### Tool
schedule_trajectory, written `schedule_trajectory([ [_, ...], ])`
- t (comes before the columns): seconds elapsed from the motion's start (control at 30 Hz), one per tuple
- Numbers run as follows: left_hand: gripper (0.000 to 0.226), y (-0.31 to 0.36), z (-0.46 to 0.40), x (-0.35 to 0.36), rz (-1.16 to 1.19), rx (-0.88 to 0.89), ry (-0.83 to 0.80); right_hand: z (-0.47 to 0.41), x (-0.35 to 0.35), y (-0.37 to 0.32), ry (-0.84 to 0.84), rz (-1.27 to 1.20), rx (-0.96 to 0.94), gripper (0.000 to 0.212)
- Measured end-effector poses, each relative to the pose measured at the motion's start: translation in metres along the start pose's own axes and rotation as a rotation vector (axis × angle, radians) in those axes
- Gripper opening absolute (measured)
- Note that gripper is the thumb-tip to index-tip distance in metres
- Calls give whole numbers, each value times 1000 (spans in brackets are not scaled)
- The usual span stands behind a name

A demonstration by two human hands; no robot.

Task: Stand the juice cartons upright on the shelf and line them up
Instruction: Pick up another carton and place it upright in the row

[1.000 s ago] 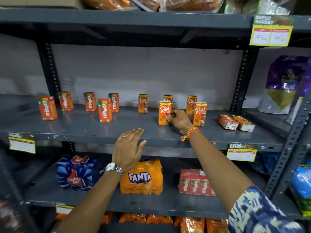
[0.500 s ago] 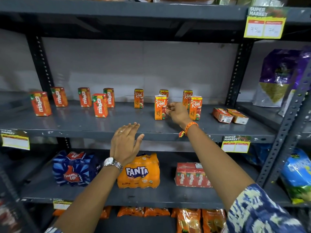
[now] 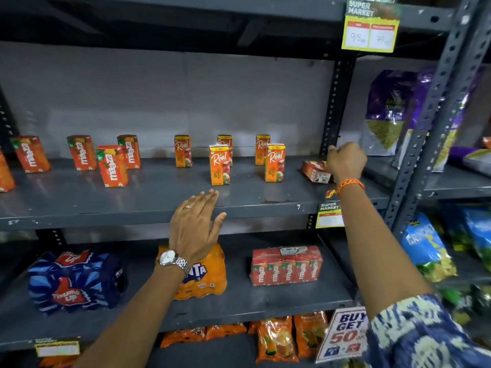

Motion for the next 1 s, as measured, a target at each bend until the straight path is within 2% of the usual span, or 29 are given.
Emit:
schedule_trajectory([
  [0.13,53,6,-1,3,27,-58,44,-7,4,28,-195,215,227,52],
  [0.2,52,6,-2,4,41,-72,43,-7,4,29,-295,210,274,48],
  [0.3,52,5,-1,6,38,-64,46,-15,7,32,-356,127,276,50],
  [0.4,52,3,-1,6,36,-55,56,-20,7,35,-352,82,287,59],
  [0.5,51,3,-1,5,49,-53,73,-23,4,38,-352,6,298,37],
  [0.6,50,2,-2,5,60,-52,78,-38,9,67,-318,-93,350,41],
  [0.67,50,3,-2,5,66,-53,79,-32,0,70,-242,-159,389,33],
  [0.8,51,5,-2,4,75,-68,76,-13,-22,57,-109,-227,325,16],
  [0.9,53,5,-1,3,75,-76,60,-7,-25,52,-194,-433,306,5],
  [1.0,54,7,-2,1,75,-75,49,2,-29,43,-280,-660,317,16],
])
Point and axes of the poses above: each hand's wrist, its own z-axis away from the middle knuckle, its own x-axis out of the palm, y = z × x, the point moved 2 cm from there along -z, towards the middle knuckle, and after that the axes turned 7 degrees about -x, right-handed, at the moved point
